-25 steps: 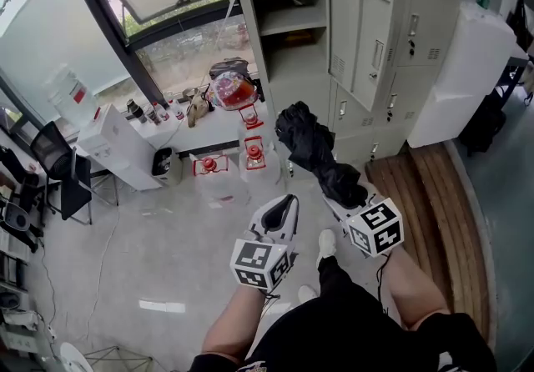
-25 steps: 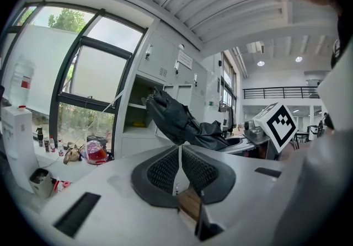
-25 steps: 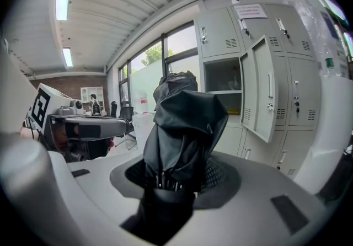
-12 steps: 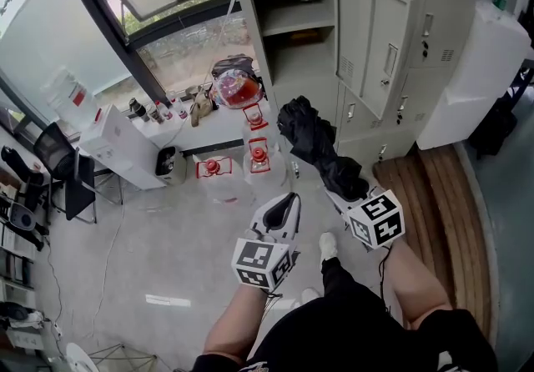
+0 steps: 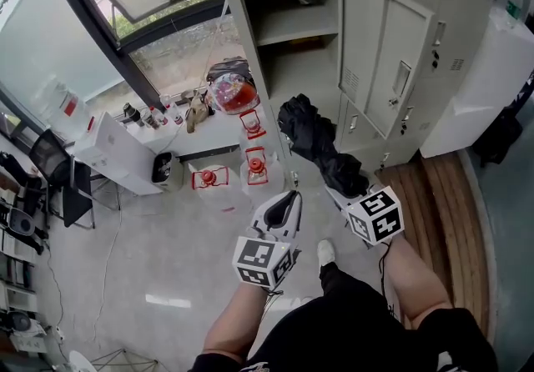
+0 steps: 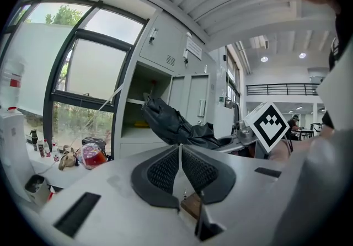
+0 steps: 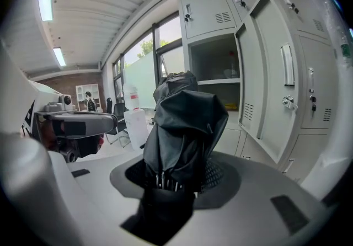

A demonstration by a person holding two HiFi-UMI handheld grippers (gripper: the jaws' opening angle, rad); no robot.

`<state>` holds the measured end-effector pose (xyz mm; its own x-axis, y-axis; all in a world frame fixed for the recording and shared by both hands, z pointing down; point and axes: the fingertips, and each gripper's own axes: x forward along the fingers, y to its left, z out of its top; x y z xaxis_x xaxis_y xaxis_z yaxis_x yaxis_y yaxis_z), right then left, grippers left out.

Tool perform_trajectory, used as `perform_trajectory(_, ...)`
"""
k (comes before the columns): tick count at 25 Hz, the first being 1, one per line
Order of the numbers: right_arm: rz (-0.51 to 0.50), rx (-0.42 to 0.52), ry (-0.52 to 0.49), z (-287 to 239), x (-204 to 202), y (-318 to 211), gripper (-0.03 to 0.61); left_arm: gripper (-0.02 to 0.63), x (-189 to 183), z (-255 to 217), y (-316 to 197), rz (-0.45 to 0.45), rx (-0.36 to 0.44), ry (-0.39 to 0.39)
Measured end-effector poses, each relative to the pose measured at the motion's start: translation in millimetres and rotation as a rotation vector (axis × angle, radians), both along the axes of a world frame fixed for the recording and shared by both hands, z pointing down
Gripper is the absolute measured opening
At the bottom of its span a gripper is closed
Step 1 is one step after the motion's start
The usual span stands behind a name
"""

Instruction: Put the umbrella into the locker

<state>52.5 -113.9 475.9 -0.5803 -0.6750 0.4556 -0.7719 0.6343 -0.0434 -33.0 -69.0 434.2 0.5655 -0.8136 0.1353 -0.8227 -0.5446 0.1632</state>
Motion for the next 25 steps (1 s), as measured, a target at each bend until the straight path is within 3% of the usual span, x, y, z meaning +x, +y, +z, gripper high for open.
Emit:
perform_trajectory(14,0.012,-0.023,0.039,14,6,-129,0.241,0.028,22,10,-119,0.002,-0.028,-0.009)
perform_trajectory(25,0.003,-0.047,0.07,22,2,-195,0.241,0.028,33,9,-179,-0.015,-0.033,-0.021)
